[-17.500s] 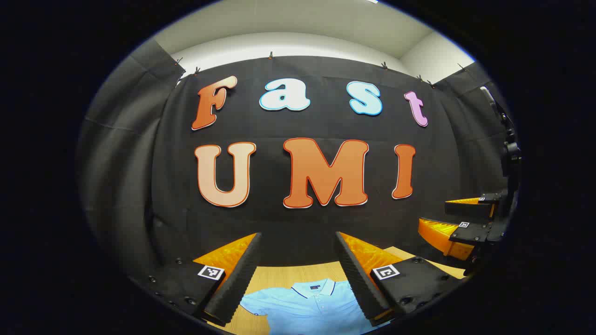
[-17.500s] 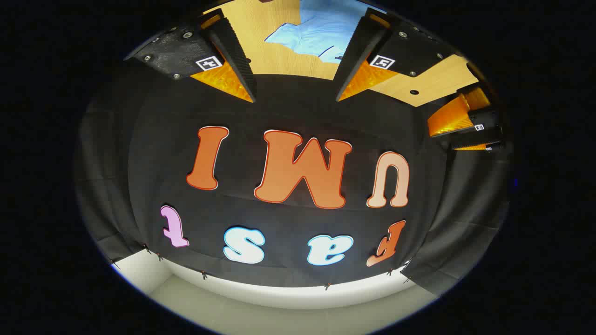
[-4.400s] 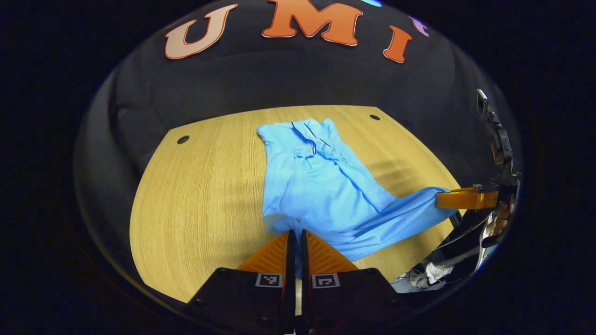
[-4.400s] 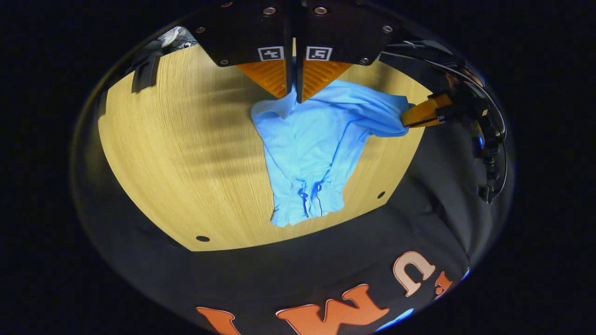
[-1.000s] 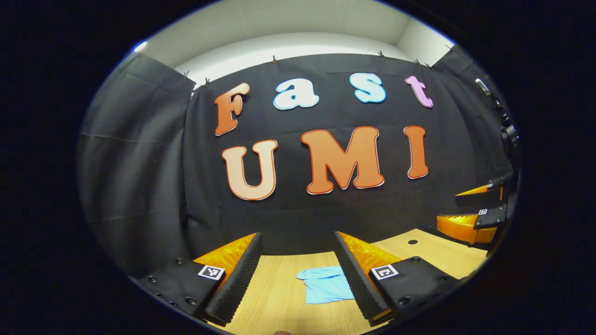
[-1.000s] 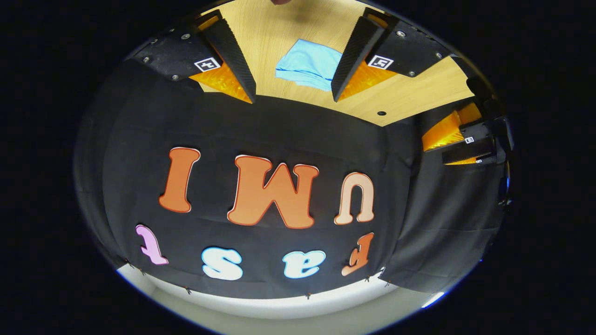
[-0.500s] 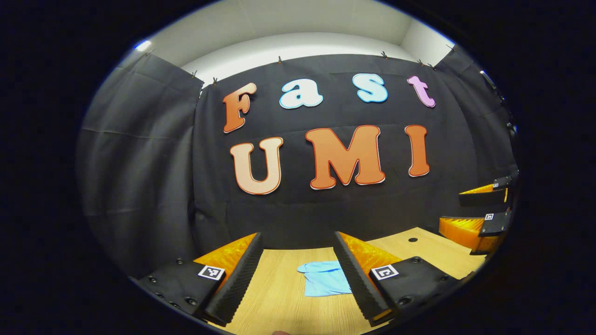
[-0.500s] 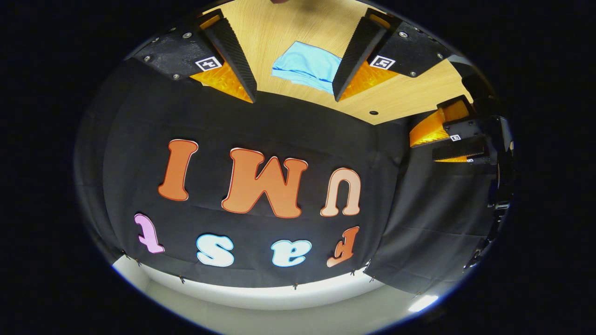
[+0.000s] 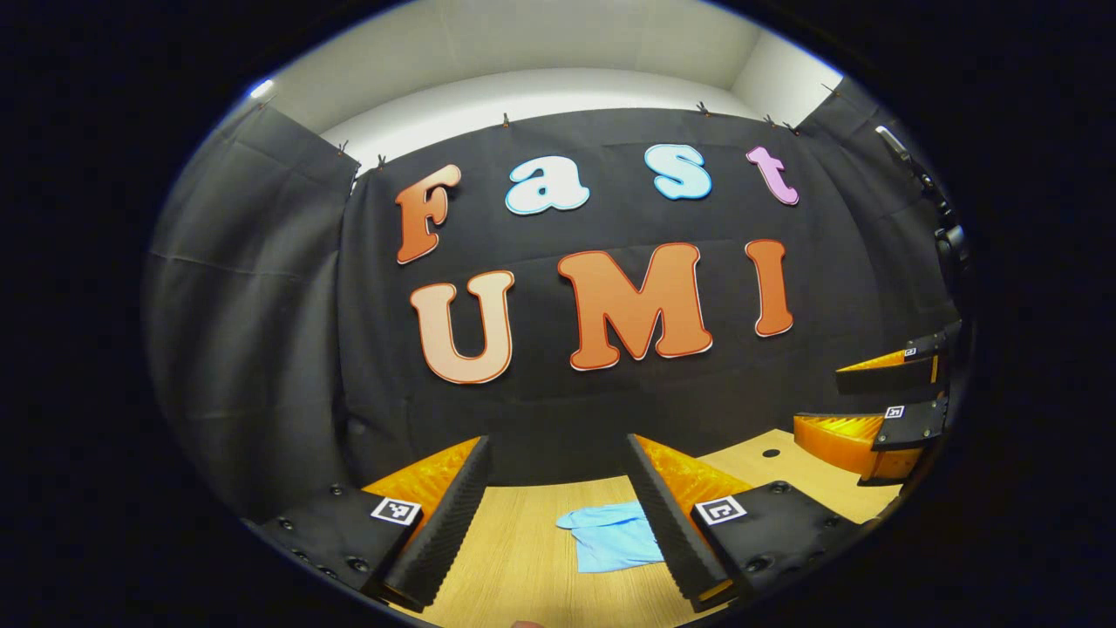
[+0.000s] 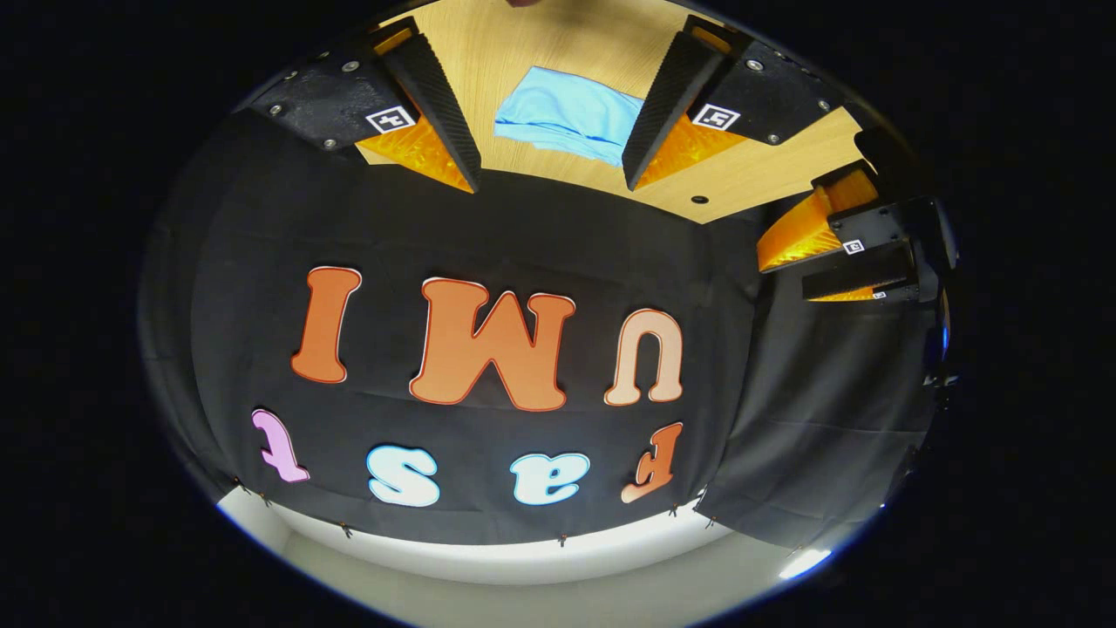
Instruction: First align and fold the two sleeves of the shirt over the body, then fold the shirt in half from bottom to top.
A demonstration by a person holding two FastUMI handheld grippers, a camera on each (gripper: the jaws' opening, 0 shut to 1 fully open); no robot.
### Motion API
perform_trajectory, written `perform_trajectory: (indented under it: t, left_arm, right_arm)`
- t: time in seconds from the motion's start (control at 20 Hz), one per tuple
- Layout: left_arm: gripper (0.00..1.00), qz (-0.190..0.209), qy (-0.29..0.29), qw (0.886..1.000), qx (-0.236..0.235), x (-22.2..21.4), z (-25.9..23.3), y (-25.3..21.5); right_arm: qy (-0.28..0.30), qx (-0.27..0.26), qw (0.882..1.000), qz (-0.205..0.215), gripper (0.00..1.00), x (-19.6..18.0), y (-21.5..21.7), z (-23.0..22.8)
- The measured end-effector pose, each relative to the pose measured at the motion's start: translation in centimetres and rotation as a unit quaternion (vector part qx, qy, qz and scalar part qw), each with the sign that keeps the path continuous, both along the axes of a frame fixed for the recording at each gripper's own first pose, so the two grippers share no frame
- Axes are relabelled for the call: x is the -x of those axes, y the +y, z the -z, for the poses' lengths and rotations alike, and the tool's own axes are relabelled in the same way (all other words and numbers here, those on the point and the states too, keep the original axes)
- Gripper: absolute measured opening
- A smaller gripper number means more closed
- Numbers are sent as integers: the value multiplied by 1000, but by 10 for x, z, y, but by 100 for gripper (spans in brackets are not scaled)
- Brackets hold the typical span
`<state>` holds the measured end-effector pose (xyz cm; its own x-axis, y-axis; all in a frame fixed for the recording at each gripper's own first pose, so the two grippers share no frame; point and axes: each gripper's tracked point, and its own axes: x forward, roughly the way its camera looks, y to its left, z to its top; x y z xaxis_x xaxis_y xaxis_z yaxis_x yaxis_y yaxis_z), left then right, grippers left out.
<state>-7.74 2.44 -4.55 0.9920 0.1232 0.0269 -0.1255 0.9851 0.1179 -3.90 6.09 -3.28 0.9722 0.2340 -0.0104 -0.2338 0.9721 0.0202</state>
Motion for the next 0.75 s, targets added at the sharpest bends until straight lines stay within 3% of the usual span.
perform_trajectory:
  t: [0.75]
  left_arm:
    - [98,85,-20,996,6,-74,13,40]
  right_arm:
    - [12,-2,995,97,99,-38,11,-10]
